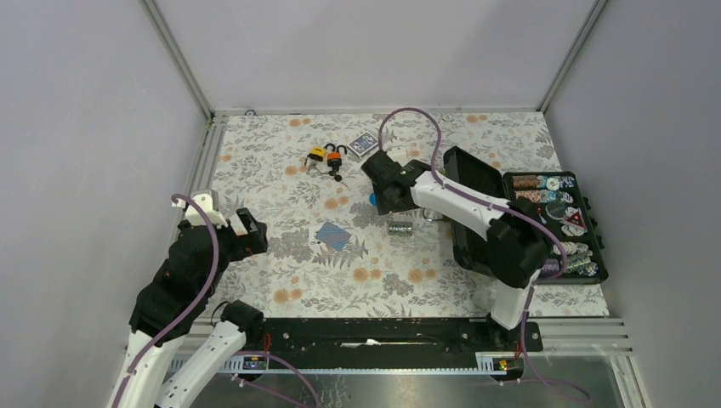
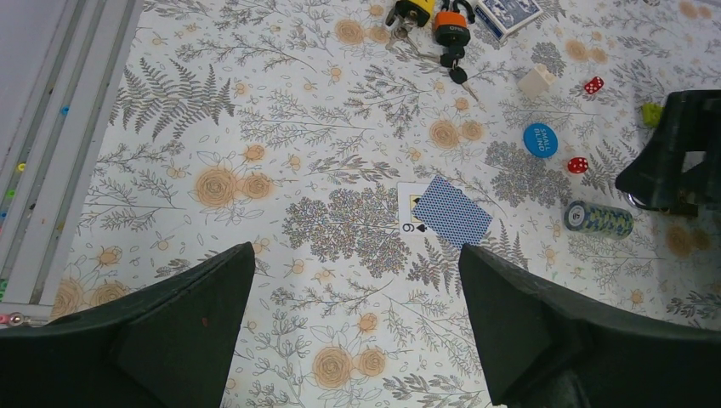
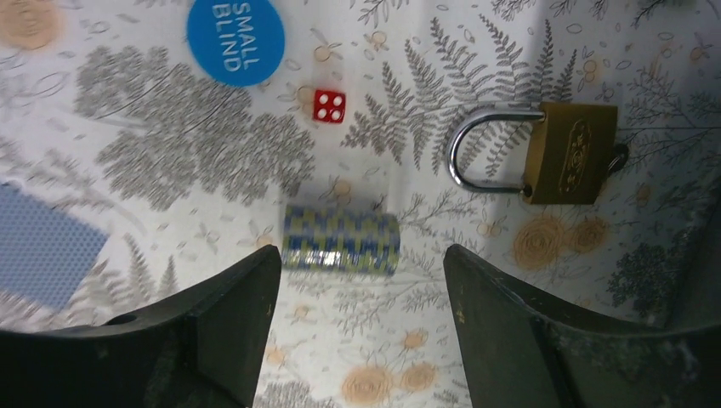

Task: Lock with the key
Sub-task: Pick up the lock from the center of the board.

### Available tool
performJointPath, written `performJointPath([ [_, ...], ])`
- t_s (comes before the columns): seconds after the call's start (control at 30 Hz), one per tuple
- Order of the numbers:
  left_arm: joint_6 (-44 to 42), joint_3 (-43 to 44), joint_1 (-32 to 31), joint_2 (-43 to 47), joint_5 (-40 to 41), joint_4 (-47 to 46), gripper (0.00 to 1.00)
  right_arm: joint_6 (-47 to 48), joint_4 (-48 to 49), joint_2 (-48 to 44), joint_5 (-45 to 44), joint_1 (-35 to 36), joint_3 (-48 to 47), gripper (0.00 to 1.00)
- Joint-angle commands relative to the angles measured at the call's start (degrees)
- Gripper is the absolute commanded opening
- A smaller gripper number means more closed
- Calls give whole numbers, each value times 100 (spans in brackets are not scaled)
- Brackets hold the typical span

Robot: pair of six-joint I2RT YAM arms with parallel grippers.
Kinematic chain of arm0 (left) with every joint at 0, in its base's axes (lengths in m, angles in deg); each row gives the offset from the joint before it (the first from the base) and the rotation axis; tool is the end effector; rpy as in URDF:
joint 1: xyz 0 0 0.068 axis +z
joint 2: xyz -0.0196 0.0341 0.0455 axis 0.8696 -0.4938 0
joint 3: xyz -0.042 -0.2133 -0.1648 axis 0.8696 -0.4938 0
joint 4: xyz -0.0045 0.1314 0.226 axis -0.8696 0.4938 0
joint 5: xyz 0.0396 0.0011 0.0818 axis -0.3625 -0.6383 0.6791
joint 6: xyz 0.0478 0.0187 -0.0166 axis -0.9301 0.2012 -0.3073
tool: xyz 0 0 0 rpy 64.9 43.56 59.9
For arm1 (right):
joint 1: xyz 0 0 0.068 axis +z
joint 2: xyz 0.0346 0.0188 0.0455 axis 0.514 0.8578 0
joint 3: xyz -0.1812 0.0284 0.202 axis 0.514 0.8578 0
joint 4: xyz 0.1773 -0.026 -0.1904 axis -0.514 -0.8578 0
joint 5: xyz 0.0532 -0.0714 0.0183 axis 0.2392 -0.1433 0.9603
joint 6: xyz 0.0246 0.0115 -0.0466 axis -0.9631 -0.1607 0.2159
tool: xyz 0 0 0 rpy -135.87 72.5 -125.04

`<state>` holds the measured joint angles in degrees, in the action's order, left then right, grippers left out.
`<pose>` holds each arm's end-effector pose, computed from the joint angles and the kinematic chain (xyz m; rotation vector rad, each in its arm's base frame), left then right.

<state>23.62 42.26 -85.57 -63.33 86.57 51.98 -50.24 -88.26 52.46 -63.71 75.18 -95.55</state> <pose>0.0619 -0.0148 0.3477 -0.2221 1.9808 -0.1829 0.2814 0.2536 0.2520 -0.2280 2.4871 -0.0651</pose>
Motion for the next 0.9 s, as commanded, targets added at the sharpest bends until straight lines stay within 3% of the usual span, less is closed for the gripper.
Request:
performJointPath([
  [0.0,56,-42,26,77,88,-278,99,-29,-217,449,-817,-129,-393,76],
  [0.33,51,-43,25,50,65,-295,99,136,322,719,68,-1148,20,71],
  [0.87,56,-52,21,49,72,-296,99,252,621,1294,518,-1577,325,61],
])
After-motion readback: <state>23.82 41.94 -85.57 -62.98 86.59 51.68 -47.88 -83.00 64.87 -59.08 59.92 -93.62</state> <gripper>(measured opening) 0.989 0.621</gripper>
